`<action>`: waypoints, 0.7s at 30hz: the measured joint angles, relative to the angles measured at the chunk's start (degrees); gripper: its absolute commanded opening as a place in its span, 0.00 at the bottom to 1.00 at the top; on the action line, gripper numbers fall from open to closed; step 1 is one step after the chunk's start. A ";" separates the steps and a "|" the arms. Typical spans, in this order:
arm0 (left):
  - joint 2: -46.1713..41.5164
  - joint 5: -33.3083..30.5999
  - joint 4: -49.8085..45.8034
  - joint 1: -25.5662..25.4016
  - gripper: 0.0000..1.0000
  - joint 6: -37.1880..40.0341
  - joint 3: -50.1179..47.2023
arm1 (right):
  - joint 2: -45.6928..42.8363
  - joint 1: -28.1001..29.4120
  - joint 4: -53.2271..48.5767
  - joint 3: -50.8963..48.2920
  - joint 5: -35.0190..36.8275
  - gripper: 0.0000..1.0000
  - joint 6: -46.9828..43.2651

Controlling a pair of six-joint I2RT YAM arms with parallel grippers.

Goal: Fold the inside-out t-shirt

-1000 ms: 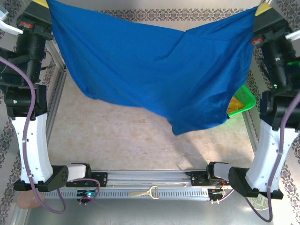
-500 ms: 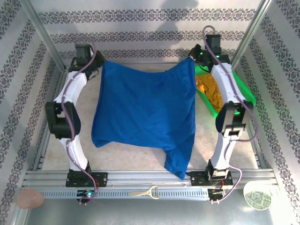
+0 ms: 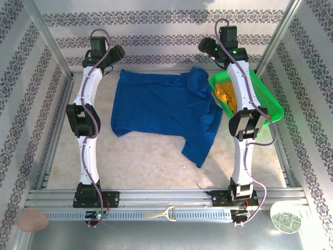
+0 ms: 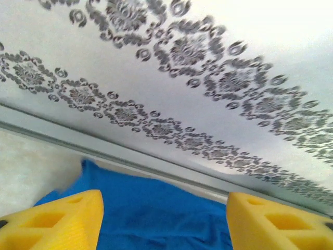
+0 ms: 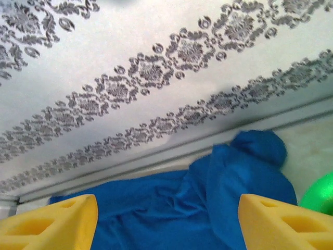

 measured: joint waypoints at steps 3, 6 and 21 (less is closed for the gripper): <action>-4.44 -0.02 -0.15 0.00 0.72 0.42 -7.19 | -10.60 1.33 0.61 -14.03 0.28 0.70 0.07; -13.07 -0.24 1.22 0.02 0.75 0.35 -23.30 | -22.88 4.26 2.10 -29.68 0.39 0.69 0.37; -56.19 0.79 4.26 -0.09 0.70 -11.58 -87.67 | -60.41 24.70 0.92 -96.10 5.75 0.70 16.83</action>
